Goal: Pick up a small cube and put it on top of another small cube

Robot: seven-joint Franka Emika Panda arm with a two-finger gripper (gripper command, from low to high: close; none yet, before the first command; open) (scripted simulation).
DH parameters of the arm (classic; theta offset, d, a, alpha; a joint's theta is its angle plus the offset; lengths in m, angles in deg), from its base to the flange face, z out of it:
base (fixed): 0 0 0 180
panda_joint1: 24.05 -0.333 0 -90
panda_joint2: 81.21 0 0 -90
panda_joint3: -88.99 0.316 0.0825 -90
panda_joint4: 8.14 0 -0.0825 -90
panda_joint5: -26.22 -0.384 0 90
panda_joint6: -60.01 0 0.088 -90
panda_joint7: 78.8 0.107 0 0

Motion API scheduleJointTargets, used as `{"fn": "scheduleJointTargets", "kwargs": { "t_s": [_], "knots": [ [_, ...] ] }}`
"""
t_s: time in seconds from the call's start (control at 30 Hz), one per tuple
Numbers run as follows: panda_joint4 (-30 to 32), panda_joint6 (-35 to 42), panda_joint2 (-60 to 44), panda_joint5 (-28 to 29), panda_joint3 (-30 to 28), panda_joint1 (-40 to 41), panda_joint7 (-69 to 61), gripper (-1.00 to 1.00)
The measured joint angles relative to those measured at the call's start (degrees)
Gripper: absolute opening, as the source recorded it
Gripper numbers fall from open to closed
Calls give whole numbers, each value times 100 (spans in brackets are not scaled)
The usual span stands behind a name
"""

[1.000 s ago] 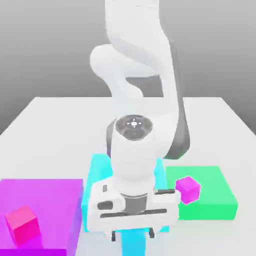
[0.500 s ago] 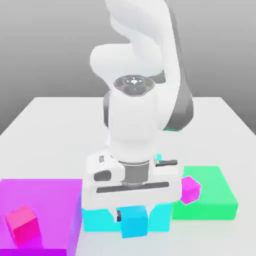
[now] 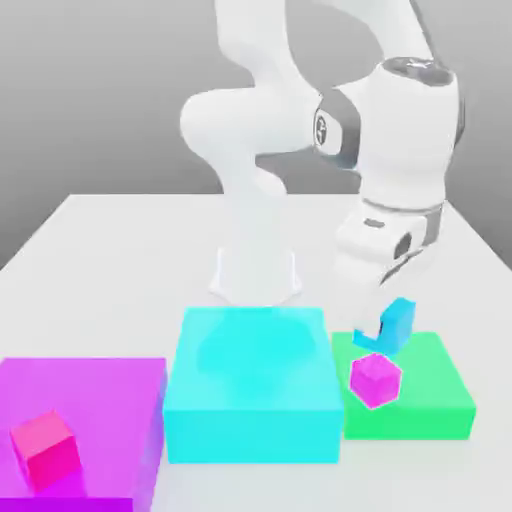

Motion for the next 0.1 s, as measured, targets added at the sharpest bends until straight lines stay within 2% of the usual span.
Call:
{"fn": "scheduleJointTargets", "kwargs": {
  "t_s": [0.1],
  "knots": [
    [0,0,0,0,0,0,0,100]
  ]
}}
